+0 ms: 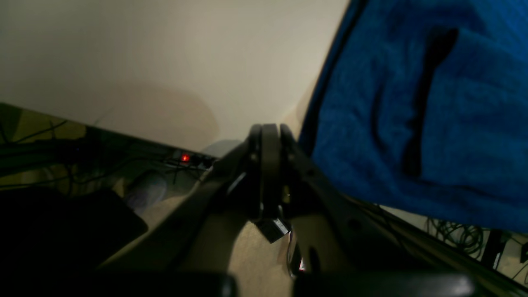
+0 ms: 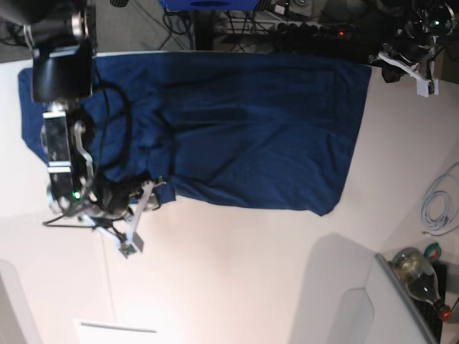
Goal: Layout the t-shirt on the table in an organized manner, then fold the t-shirt properly
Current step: 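Fold the held hem corner with the right gripper onto the shirt body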
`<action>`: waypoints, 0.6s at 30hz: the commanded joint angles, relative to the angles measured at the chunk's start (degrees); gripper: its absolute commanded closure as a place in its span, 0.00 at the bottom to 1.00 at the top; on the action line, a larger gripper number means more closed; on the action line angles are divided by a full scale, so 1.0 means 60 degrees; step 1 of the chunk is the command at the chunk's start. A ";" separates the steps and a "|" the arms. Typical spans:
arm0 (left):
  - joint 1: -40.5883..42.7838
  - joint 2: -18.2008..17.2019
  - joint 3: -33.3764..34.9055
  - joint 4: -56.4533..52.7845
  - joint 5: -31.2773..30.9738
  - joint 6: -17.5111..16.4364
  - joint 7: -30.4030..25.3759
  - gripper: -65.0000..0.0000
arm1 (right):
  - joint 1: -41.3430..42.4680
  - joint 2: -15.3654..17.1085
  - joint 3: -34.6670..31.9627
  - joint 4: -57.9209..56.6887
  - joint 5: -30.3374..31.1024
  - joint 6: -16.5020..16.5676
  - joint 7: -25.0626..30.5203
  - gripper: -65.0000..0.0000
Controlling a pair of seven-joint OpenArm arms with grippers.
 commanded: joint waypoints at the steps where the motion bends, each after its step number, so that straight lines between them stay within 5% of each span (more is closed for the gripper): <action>1: 0.0048 -0.0107 -0.0050 0.0146 -0.0112 -0.0079 -0.0149 1.00 | 0.0454 0.0035 0.0015 -0.0490 0.0129 0.0043 0.0345 0.44; 8: 0.0048 -0.0107 -0.0079 0.0146 -0.0112 -0.0079 -0.0149 1.00 | 0.1788 -0.0156 0.0015 -0.4021 0.0129 0.0043 0.2000 0.44; 12: 0.0048 -0.0107 -0.0094 0.0146 -0.0112 -0.0079 -0.0149 1.00 | 0.1861 -0.0170 0.0015 -0.4432 0.0129 0.0043 0.2425 0.48; 14: 0.0048 -0.0107 -0.0108 0.0146 -0.0112 -0.0079 -0.0149 1.00 | 0.1861 -0.0170 0.0015 -0.4432 0.0129 0.0043 0.2440 0.64; 16: 0.0048 -0.0107 -0.0108 0.0146 -0.0112 -0.0079 -0.0149 1.00 | 0.1861 -0.0170 0.0015 -0.4417 0.0129 0.0043 0.2411 0.92; 18: 0.0048 -0.0107 -0.0108 0.0146 -0.0112 -0.0079 -0.0149 1.00 | 0.1832 -0.0170 0.0015 -0.4329 0.0129 0.0073 0.2381 1.00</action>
